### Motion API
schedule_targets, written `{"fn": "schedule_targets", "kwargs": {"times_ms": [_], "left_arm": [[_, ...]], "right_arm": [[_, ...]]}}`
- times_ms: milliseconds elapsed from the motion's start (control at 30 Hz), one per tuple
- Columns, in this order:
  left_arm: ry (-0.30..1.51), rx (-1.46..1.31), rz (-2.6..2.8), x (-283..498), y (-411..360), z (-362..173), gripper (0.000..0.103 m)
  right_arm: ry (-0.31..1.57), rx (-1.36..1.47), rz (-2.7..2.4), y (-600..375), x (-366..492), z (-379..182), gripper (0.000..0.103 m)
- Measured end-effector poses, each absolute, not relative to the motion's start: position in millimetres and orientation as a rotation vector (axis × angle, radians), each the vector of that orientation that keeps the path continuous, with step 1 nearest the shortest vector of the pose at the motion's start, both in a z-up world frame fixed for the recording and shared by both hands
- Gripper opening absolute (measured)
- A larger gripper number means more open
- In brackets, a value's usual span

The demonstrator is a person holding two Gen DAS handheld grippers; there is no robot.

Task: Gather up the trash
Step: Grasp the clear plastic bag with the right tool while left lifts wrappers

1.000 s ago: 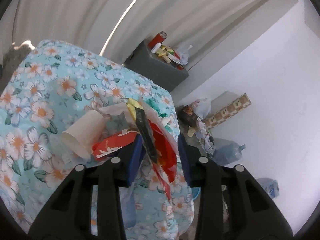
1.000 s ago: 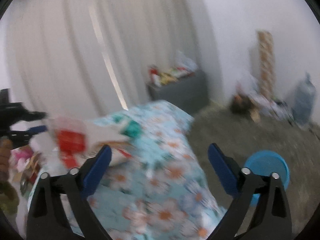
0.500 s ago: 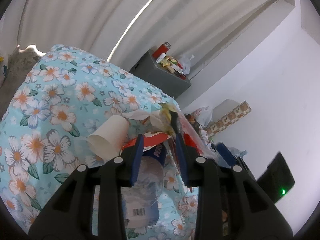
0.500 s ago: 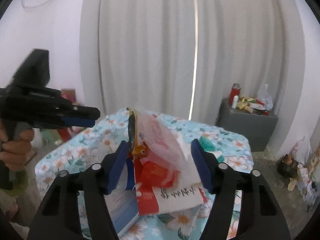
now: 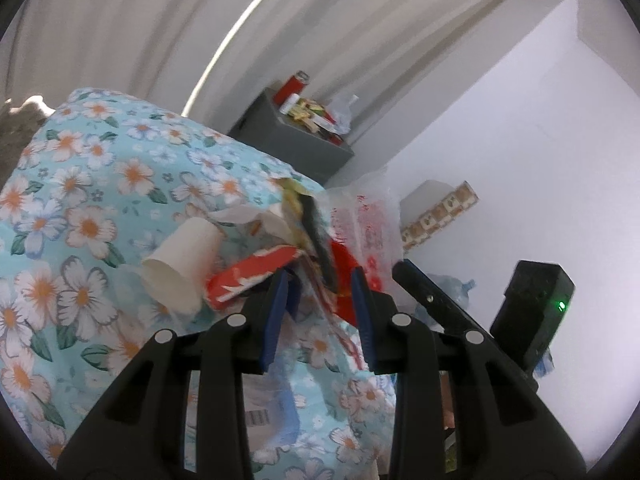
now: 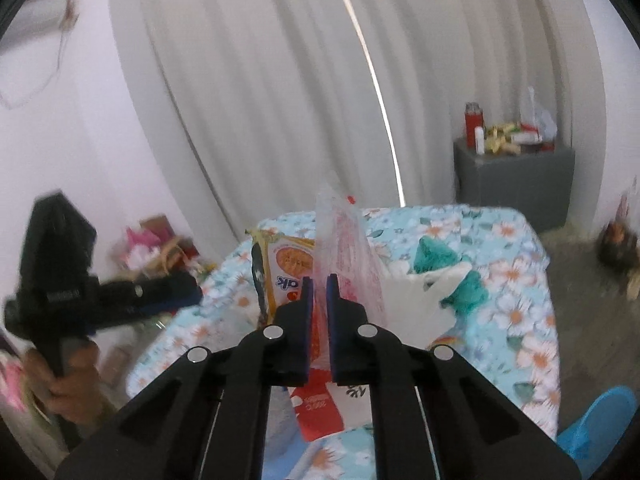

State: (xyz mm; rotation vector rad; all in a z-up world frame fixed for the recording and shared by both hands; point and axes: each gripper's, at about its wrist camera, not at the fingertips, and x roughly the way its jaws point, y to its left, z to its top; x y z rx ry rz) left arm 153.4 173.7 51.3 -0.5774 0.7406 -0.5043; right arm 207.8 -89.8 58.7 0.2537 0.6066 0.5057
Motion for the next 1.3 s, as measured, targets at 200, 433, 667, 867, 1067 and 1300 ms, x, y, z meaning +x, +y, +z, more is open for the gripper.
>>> {"fn": "schedule_targets", "kwargs": {"times_ms": [200,433,667,867,1067,1300], "left_arm": [[0.723,-0.481,-0.57,142,145,61,0.029],[0.699,-0.205,-0.598,130,90,70,0.029],[0.701,0.065,-0.465,150,38,61,0.032],[0.772,0.133,-0.334,175,27,51,0.036],[0.795,0.169,-0.256,183,26,49,0.037],[0.784,0.151,-0.219,176,32,53,0.002]], "right_arm": [[0.597,0.382,0.467,-125,191,53,0.005],[0.589,0.483,0.393,-169,156,39,0.005],[0.611,0.566,0.347,-198,137,15,0.005],[0.603,0.599,0.35,-211,136,5,0.005],[0.588,0.643,0.356,-223,133,-6,0.005],[0.576,0.679,0.35,-237,126,-12,0.005]]}}
